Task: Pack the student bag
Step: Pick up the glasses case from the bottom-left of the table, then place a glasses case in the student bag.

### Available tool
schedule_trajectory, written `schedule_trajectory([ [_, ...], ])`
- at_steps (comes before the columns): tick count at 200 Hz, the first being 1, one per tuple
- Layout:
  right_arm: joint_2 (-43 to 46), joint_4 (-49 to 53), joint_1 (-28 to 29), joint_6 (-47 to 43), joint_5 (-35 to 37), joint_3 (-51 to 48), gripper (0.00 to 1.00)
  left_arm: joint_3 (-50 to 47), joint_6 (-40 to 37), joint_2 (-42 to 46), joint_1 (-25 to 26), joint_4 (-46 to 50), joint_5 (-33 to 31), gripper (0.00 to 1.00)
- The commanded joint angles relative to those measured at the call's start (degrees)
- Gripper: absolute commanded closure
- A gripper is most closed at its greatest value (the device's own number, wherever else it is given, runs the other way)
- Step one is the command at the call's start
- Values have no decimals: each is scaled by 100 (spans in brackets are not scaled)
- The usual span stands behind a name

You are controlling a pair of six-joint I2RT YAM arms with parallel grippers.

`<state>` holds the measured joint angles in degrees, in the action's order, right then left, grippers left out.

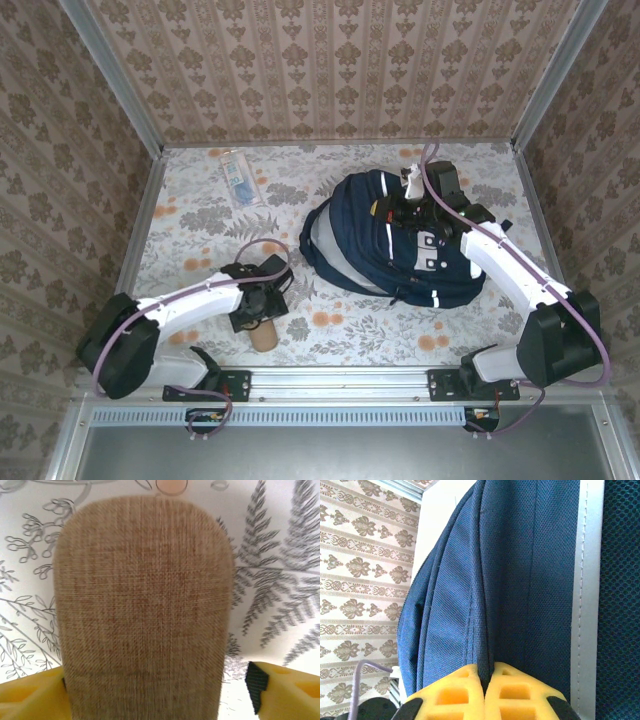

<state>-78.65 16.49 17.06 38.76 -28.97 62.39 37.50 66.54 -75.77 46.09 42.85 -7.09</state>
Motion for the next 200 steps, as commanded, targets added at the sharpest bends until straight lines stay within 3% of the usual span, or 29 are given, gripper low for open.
schedule_trajectory([
  [1,176,-186,94,-94,-302,127,99,-87,87,-92,95,-127,25,23],
  [15,200,-167,95,-105,-287,124,99,11,78,-54,137,-78,-25,37],
  [34,233,-146,96,-115,-271,124,99,205,33,62,192,7,-84,47],
  [73,279,-120,89,-115,-252,122,99,832,-287,213,323,-150,-113,47],
  [115,324,-205,91,-21,-282,86,99,1901,-529,-256,293,-349,-34,47],
  [200,425,-305,97,70,-293,-22,99,3804,503,-1900,216,-944,334,49],
])
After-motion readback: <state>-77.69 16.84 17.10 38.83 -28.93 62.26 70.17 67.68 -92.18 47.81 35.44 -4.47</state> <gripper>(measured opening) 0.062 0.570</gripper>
